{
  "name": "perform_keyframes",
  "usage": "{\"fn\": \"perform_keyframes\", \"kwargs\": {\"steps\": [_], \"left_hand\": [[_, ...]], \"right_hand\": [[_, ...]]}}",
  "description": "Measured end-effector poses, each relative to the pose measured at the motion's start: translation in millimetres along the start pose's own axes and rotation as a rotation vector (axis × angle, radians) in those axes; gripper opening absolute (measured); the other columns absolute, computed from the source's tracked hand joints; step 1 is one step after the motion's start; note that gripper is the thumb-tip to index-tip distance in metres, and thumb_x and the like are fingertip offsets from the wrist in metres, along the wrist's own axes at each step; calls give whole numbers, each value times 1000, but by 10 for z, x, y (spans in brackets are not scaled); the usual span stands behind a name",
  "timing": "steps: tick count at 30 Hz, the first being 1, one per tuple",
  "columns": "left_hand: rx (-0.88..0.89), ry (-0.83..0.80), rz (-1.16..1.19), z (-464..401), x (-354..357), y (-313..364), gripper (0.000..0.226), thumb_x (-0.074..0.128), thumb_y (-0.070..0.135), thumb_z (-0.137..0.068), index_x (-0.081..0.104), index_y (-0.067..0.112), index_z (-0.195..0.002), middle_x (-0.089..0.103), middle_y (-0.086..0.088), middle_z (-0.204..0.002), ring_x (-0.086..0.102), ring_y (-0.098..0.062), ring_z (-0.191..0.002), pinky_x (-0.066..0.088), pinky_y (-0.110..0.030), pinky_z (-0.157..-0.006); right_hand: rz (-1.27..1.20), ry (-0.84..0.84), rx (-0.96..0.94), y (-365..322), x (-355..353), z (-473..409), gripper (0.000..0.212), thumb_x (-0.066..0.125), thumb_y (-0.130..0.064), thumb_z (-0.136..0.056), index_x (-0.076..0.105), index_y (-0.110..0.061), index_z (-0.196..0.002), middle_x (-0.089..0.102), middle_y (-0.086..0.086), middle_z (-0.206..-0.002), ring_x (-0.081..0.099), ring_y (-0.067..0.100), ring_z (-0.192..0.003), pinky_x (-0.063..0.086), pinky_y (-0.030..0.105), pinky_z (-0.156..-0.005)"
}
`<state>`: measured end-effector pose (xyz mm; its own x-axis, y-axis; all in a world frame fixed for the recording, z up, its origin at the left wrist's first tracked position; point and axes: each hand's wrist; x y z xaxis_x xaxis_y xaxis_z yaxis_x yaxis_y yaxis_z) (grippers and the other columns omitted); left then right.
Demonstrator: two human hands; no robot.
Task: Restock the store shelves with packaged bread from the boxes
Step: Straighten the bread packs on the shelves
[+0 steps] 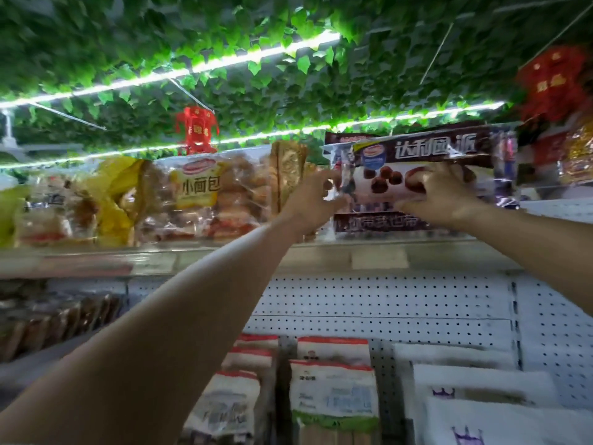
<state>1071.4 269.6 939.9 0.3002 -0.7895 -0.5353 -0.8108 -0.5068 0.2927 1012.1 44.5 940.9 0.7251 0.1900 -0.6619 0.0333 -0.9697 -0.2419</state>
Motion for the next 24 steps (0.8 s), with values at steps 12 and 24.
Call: {"fn": "perform_keyframes", "kwargs": {"steps": [12,24], "left_hand": [[-141,554,-155,751,-1293,-1522,67,70,40,-87,42,13,-141,36,-11,-147,25,-26,-141,25,-44,-117],[-472,353,-69,610,-1588,-2152,126,63,79,-60,-1,31,-157,-2,-13,-164,-1,-39,-150,6,-59,-120]], "right_hand": [[-511,11,9,-1600,704,184,80,52,-50,-95,6,-21,-154,24,4,-157,29,29,-141,30,41,-108],[-628,-106,271,-1863,973,-214,63,47,-44,-100,35,-5,-147,42,14,-148,43,33,-131,37,39,-104]]}}
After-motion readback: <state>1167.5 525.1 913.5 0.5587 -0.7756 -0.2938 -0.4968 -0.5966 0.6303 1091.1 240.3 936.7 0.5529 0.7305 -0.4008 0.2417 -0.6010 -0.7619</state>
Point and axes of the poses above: each hand's wrist, its own z-axis away from the middle knuckle, its own x-axis out of the palm, y = z × x
